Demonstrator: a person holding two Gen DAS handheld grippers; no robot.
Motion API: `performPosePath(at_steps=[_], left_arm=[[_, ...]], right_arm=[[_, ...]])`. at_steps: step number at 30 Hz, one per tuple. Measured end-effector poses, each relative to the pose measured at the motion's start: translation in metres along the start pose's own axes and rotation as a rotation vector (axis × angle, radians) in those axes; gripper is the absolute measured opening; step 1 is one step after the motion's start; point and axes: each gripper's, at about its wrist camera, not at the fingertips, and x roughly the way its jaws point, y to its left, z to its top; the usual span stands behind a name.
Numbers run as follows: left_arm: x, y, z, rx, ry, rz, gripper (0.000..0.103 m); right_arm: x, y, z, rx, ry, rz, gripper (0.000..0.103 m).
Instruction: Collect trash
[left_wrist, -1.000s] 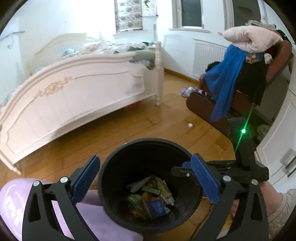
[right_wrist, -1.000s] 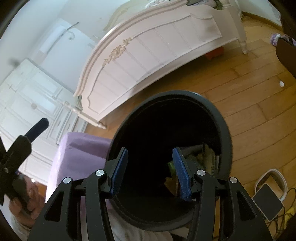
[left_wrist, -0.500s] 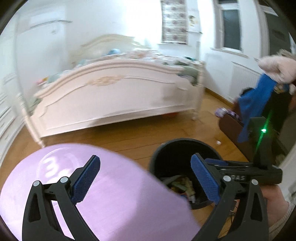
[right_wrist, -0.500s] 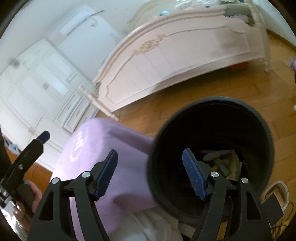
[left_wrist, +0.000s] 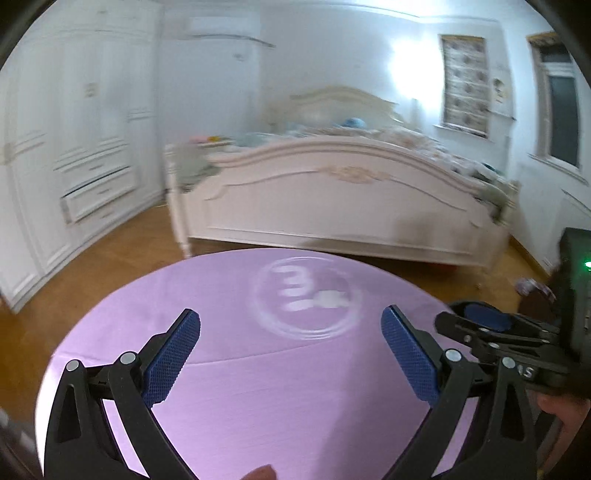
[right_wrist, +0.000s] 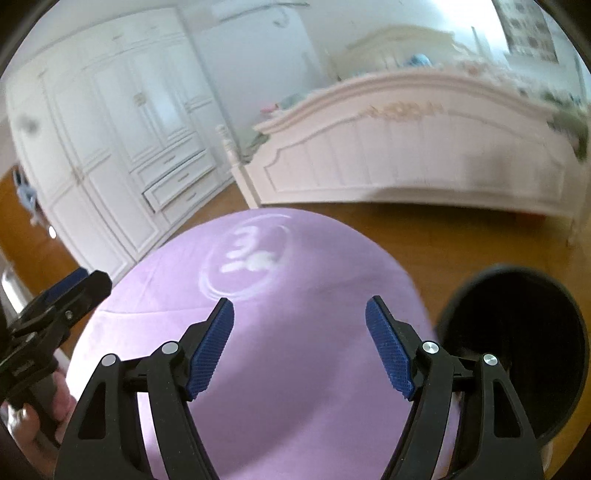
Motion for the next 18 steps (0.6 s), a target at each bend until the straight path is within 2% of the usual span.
performPosePath(at_steps=[1,4,9,18], left_arm=[[-0.003,0.007,-0.002,-0.014,-0.007,0.022,0.098],[-0.012,0.027,-0.01,-0.053,-0.029,0.062,0.098],[-0.024,0.052,-0.022,-0.11,-0.046,0.134,0.098],[-0.036,0.079,-0.033,-0.197,-0.055,0.147,0.098]], right_arm=[[-0.001,0.01,0.0,-0.015,-0.024,-0.005,0.096],[-0.002,0.038,-0.001,-0.069,-0.093,-0.007,0.096],[-0.001,0.069,-0.004,-0.116,-0.155,0.002,0.096],[0.01,0.087,-0.009,-0.156,-0.151,0.025,0.098]])
